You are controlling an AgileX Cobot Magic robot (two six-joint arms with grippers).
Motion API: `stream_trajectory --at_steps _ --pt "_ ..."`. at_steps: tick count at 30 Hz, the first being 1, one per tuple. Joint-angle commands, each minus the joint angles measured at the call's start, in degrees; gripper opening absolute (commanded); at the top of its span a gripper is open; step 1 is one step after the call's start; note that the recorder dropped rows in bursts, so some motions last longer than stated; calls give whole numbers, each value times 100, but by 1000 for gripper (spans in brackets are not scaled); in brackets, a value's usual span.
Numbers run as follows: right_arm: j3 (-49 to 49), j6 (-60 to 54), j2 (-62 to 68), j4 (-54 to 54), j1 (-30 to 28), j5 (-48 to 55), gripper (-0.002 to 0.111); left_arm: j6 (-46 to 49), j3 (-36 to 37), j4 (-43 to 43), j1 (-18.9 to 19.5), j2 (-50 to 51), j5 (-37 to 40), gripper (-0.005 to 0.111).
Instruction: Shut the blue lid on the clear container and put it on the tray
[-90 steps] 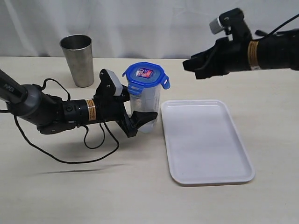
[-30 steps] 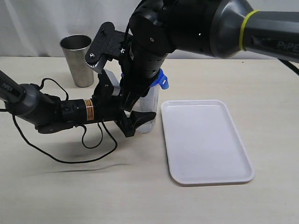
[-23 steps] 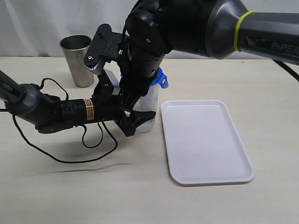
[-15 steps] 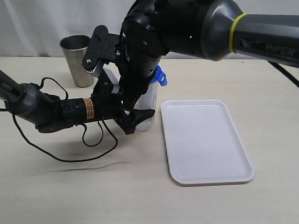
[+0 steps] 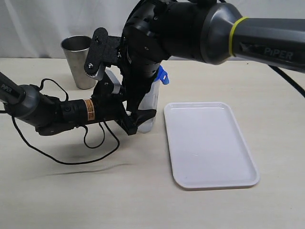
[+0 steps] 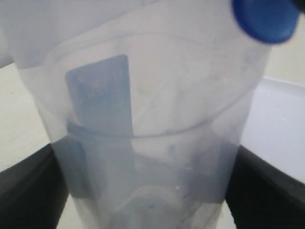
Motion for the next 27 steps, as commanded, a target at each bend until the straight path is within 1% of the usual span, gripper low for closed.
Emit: stream_trajectory --at_steps 1,3,7,12,14,15,19,27 --pt "220 1 484 337 -145 493 32 81 45 467 -18 -33 -262 0" --pt "220 -155 461 552 -145 506 36 81 45 467 -18 -33 -284 0" --pt "220 -272 344 962 -145 460 50 81 45 467 -18 -33 -297 0" --pt "220 49 53 973 -184 150 51 81 45 467 -18 -33 -297 0" --pt "220 49 -74 1154 -253 5 51 81 45 467 -18 -33 -297 0" --pt "220 18 -144 1308 -311 -55 51 81 45 467 -18 -33 -297 0" --pt "129 -320 -331 2095 -594 -82 58 81 45 467 -18 -33 -286 0" --pt "52 -1369 -676 3927 -1038 -97 59 81 45 467 -18 -33 -286 0"
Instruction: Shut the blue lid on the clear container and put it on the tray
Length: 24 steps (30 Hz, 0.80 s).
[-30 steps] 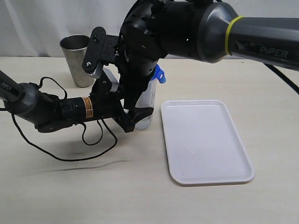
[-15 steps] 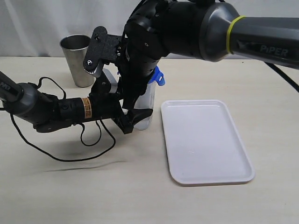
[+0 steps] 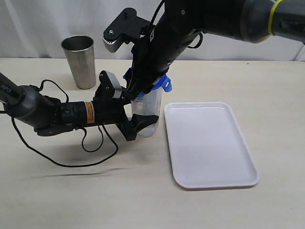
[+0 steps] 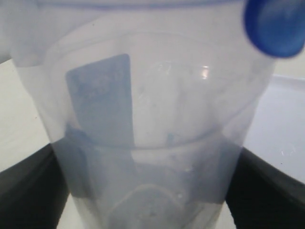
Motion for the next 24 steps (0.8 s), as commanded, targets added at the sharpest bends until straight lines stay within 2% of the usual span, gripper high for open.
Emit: stream_trajectory --at_steps 1,6,9,12,13,17,24 --pt "-4 -543 -203 988 -217 71 59 4 26 85 -44 -33 -118 0" --pt "-4 -398 -514 1175 -439 -161 59 4 26 85 -44 -33 -95 0" --pt "-4 738 -674 1175 -719 -92 56 4 26 85 -44 -33 -68 0" --pt "-4 2151 -728 1175 -1045 566 49 4 26 85 -44 -33 -68 0" --pt "25 2180 -728 1250 -1217 980 43 4 26 85 -44 -33 -68 0" --pt "293 2180 -728 1814 -1418 1255 40 4 26 54 -44 -33 -29 0" --pt "1014 2348 -705 2376 -1432 -115 40 4 26 76 -44 -33 -29 0"
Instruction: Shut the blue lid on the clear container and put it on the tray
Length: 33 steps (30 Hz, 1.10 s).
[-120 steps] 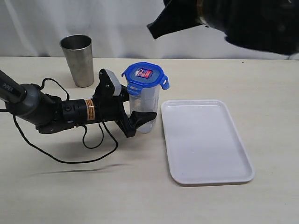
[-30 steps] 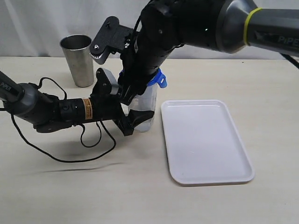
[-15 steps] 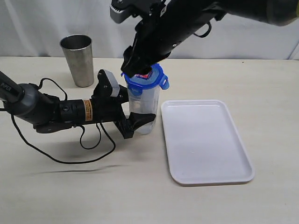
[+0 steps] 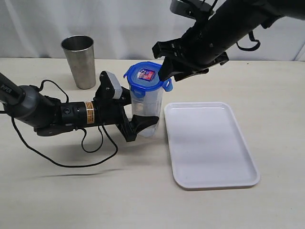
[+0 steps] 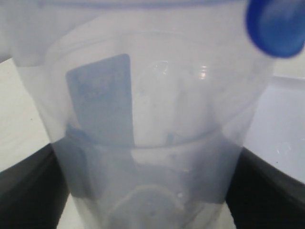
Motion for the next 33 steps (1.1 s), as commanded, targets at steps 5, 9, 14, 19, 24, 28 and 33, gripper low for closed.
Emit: stream_trajectory --at_steps 5,9,14,19,24,28,33 --pt "285 115 296 367 -32 -675 40 4 26 15 -34 -33 -10 0" --pt "285 52 488 423 -32 -687 40 4 26 15 -34 -33 -10 0" --pt "285 -285 774 931 -32 -356 40 15 26 15 -34 -33 -10 0" --pt "285 -294 973 988 -32 -253 40 15 26 15 -34 -33 -10 0" --pt "285 -770 1194 1660 -32 -209 40 15 26 15 -34 -33 -10 0" --pt "285 -1151 1399 2242 -32 -209 40 15 26 15 -34 -33 -10 0" --pt "285 -1229 1554 2330 -32 -209 40 15 26 25 -34 -33 14 0"
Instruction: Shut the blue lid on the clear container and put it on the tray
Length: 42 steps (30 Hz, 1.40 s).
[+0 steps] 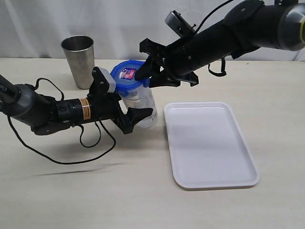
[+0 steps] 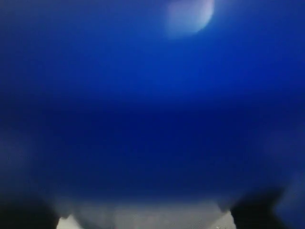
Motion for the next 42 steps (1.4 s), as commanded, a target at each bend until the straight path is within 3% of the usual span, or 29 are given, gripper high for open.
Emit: stream_trajectory --at_steps 1,9,16,27,33,37,42 --pt "152 -259 431 -388 106 194 40 61 13 396 -130 -11 -65 0" --pt "152 -446 279 -425 -227 453 40 61 13 409 -13 -11 -78 0" --pt "152 -974 -50 -440 -558 680 40 -78 13 974 218 -139 -164 0" --pt "131 -2208 -645 -457 -573 624 40 286 13 1289 272 -139 -393 0" --pt "131 -3243 -1086 -438 -481 624 50 1194 13 1727 272 -139 -601 0" --pt "131 -3271 -1215 -657 -328 637 52 1475 13 1923 272 -139 -819 0" --pt "131 -2727 -1090 -1822 138 626 52 1475 13 1913 272 -139 -860 0"
